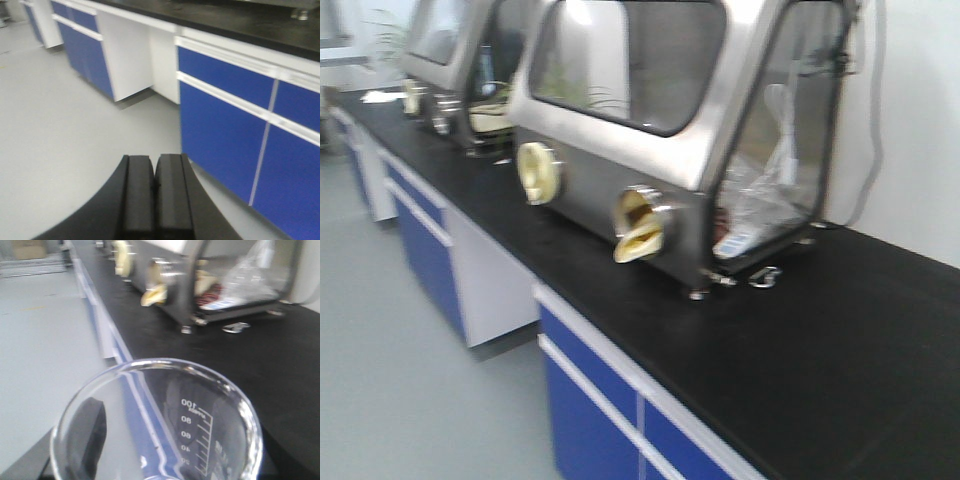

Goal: Pick beaker and place in left cabinet
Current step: 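Hold the beaker in the right gripper while driving away from the bench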

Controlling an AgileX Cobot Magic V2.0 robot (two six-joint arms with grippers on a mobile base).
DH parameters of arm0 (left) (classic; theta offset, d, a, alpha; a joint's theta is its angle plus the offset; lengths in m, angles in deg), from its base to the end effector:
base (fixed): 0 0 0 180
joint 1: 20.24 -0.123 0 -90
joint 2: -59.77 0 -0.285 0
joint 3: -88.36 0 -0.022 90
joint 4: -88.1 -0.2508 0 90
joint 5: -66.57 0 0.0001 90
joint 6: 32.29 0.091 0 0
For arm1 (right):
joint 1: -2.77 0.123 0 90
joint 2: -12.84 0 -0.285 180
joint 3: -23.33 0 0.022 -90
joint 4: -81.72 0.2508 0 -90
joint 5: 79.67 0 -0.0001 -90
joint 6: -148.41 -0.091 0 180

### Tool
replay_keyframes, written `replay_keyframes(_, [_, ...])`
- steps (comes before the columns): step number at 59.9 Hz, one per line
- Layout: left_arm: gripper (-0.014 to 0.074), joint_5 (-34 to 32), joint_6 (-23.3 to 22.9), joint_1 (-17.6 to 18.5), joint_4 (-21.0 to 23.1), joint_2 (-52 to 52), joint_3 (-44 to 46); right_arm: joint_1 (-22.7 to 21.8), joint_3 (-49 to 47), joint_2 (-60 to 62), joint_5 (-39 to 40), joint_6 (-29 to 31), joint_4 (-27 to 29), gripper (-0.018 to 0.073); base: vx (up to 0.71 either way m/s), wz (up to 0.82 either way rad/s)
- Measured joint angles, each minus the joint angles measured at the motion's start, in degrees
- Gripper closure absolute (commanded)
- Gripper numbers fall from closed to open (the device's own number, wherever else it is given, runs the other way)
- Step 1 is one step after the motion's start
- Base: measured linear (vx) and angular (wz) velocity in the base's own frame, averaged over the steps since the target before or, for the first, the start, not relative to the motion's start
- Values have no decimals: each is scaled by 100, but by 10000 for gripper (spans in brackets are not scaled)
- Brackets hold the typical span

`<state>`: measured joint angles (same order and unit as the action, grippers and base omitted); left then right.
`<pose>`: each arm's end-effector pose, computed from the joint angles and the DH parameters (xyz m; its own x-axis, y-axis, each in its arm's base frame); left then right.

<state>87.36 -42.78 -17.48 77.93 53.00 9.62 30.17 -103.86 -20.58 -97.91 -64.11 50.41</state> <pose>0.0528 0.0032 0.1730 -0.2751 -0.0036 -0.9614 -0.0168 0.9999 0.0010 0.0945 0.0323 0.2997 -0.1974 -0.0537 -0.9788 -0.3045 0.9525 0.0091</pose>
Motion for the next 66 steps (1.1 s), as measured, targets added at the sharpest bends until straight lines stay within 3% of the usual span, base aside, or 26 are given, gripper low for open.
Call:
replay_keyframes(28, [593,0,0,0,0,0,0,0,0,0,0,0,1,563,3,67])
replay_keyframes(66, [593,0,0,0,0,0,0,0,0,0,-6,0,1,563,23,46])
